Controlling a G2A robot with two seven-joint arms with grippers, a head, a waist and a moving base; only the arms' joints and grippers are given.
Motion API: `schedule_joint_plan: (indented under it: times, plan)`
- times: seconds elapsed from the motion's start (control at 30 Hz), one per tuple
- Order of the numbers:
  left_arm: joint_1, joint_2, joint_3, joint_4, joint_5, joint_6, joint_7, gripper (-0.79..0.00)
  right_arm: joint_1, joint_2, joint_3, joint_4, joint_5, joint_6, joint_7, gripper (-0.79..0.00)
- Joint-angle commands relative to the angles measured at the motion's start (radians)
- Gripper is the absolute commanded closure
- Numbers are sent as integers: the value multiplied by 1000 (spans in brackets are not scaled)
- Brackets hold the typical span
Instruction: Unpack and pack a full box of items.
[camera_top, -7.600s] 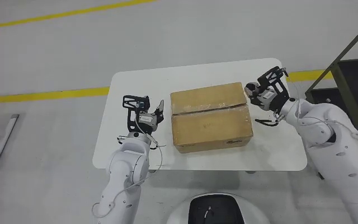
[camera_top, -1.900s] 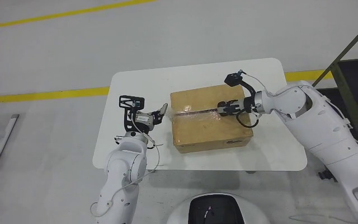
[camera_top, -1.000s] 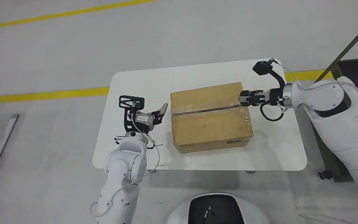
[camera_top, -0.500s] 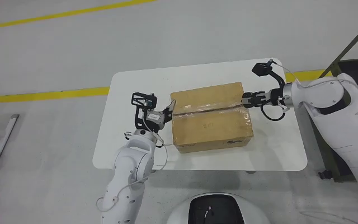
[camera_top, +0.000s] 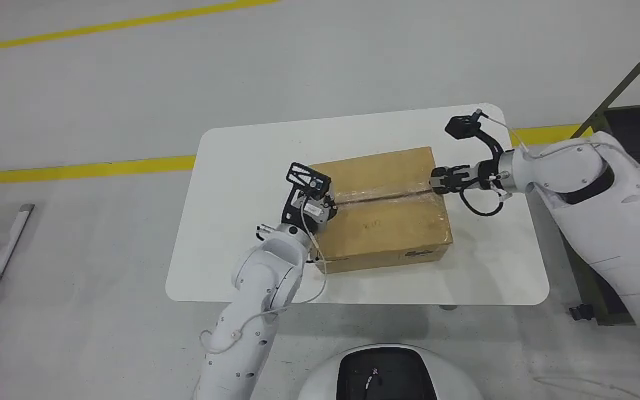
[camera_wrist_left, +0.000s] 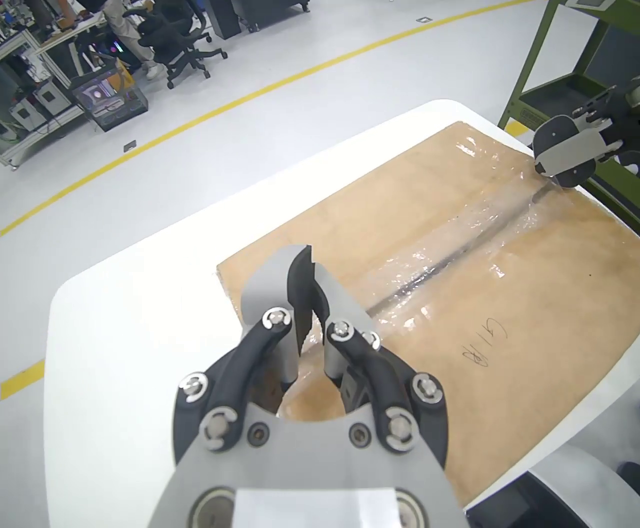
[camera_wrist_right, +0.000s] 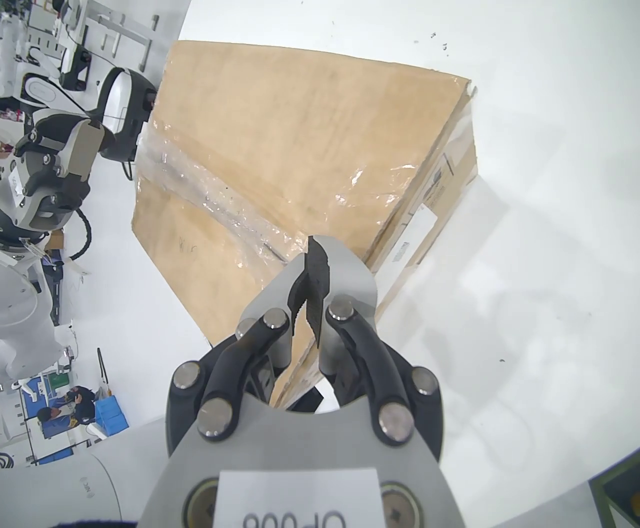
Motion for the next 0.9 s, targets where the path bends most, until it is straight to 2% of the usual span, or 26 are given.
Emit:
schedule_joint_plan:
  times: [0.0, 0.6, 0.67, 0.7, 0.77, 0.8, 0.83, 0.87]
  plan:
    - [-12, -3, 13, 13, -5, 0, -12, 0, 2, 0, -4, 3, 1, 0, -2, 0]
    - [-41, -16, 45, 90, 6, 32, -111, 0, 14, 0, -25, 25, 4, 1, -19, -6]
    - [-42, -17, 46, 91, 6, 35, -110, 0, 13, 2, -18, 26, 7, -1, -25, -154]
    - [-42, -18, 46, 91, 6, 35, -108, 0, 12, 4, -12, 27, 5, 0, -26, -182]
    - [-41, -19, 46, 92, 8, 37, -106, 0, 8, 8, 4, 25, 11, 3, -33, -345]
    - [-41, -19, 47, 93, 8, 36, -105, 0, 5, 11, 13, 21, 11, 5, -36, -656]
    - [-41, -19, 47, 93, 8, 36, -104, 0, 0, 14, 24, 17, 14, 9, -37, -785]
    - [-41, -20, 47, 93, 11, 35, -104, 0, -4, 17, 38, 11, 12, 15, -43, -785]
